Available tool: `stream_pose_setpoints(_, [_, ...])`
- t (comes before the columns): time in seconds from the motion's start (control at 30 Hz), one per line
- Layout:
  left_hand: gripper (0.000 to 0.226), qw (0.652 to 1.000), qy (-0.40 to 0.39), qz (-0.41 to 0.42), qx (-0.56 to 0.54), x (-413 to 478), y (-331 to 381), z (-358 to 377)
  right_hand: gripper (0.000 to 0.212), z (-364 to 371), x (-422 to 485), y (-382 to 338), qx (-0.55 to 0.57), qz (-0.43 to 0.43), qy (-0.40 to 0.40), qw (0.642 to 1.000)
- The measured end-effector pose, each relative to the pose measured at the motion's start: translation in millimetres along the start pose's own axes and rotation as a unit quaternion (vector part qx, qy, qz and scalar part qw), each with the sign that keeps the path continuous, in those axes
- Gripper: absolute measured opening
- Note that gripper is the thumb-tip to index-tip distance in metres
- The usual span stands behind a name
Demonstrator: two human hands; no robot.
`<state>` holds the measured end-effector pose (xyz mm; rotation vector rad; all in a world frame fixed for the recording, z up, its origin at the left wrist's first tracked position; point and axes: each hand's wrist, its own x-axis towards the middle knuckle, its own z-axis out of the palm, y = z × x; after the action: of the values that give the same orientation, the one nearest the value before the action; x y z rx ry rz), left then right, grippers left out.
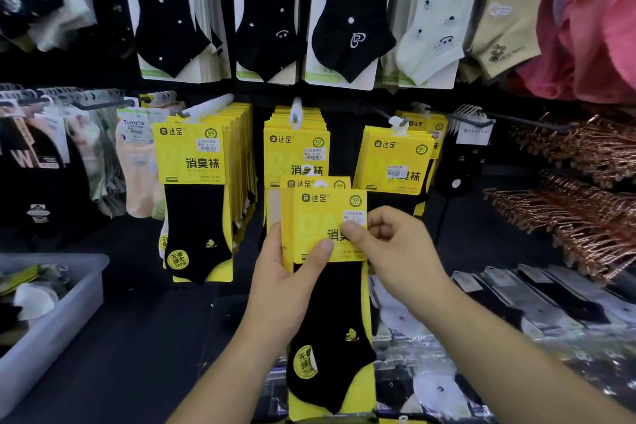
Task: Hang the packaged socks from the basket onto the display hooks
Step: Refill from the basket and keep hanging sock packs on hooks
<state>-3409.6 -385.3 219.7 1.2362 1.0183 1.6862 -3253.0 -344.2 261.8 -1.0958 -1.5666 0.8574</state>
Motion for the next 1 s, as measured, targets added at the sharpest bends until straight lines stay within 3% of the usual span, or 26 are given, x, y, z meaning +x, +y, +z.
stream_pose_setpoints(0.13, [0.048, 0.999, -0.014, -0.019, -0.025, 1, 1, -2, 0.015, -7, 2, 0, 0.1, 0.038, 0.02, 0.994])
stream_pose_setpoints(0.33, [0.047, 0.999, -0.007, -0.031, 0.031, -5, 3, 1, 0.01, -20, 2, 2, 0.15, 0.085, 0.02, 0.985])
stream_pose_setpoints(0.63, [0.038, 0.994, -0.011, 0.028, 0.104, -9, 11, 20, 0.008, -64, 29, -42, 0.004, -0.046, -0.037, 0.998])
stream_pose_setpoints(0.73, [0.038, 0.992, -0.014, 0.046, 0.118, -5, 15, 27, 0.009, -71, 38, -51, -0.05, -0.042, -0.068, 0.996])
stream_pose_setpoints(0.83, [0.039, 0.99, -0.015, 0.057, 0.129, 0, 19, 30, 0.008, -77, 47, -57, -0.029, 0.012, -0.076, 0.997])
stream_pose_setpoints(1.0, [0.037, 0.987, -0.017, 0.063, 0.144, 10, 23, 34, 0.01, -85, 61, -61, 0.005, 0.024, -0.031, 0.999])
